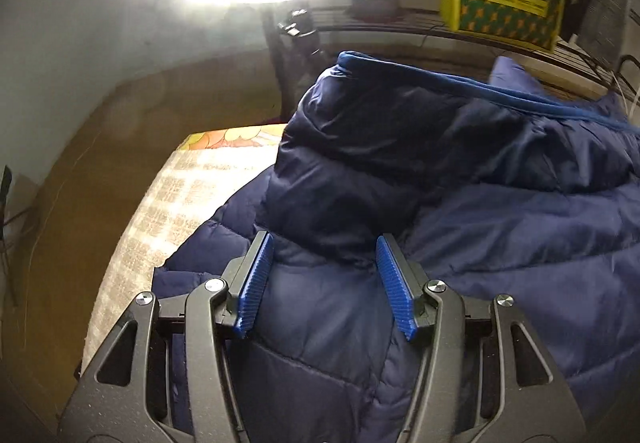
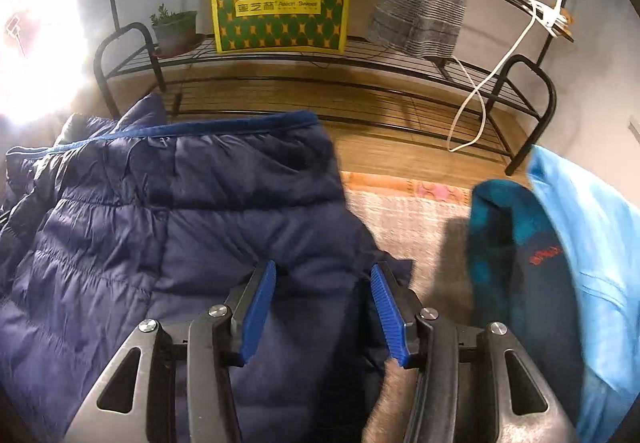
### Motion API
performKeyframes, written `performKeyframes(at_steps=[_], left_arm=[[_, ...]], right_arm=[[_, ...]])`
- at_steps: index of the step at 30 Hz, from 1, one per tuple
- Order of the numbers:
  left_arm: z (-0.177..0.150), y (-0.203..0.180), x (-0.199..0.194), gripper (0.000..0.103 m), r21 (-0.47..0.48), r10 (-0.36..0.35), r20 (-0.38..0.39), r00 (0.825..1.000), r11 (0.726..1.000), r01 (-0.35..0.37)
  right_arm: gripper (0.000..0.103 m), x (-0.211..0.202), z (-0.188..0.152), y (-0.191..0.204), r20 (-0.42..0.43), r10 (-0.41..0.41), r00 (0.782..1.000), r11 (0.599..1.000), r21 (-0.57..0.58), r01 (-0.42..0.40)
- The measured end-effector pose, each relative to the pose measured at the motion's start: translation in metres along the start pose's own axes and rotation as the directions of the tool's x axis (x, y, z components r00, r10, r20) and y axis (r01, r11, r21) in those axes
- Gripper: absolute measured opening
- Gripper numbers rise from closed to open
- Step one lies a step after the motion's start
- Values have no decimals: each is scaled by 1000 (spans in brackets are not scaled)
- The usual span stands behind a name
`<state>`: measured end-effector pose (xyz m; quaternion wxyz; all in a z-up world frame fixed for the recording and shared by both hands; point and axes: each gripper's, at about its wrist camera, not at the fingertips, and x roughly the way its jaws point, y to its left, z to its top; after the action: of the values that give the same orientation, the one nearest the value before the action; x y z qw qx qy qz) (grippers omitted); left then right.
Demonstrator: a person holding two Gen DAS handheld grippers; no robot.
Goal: Fold large clothes
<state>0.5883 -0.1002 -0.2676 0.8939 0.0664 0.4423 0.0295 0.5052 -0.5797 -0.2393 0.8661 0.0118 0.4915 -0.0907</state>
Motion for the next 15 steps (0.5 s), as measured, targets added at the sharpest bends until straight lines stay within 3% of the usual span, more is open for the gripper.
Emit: performKeyframes(at_steps=[2,5,8,11,15], left_arm=[[9,-2,-8,54,-10,19,5,1000,1000,-18],[13,-7,-50,54,17,-81,82,993,997,80],[5,-24,-101,54,96,-217,135,967,974,205],[-16,-49,-144,54,172,-329,147,933,937,303],[-44,-85,-163,54,249,-393,112,913,900,357]], right_arm=[[50,-16,-3,-8,13,22,1000,1000,20,-22],[51,-51,-16,-20,59,128,990,989,71,-132],[57,-90,-48,-27,91,238,967,964,102,-247],[64,-113,-85,-27,89,294,952,941,148,-305],[72,-131,-142,-31,79,320,944,909,254,-330]])
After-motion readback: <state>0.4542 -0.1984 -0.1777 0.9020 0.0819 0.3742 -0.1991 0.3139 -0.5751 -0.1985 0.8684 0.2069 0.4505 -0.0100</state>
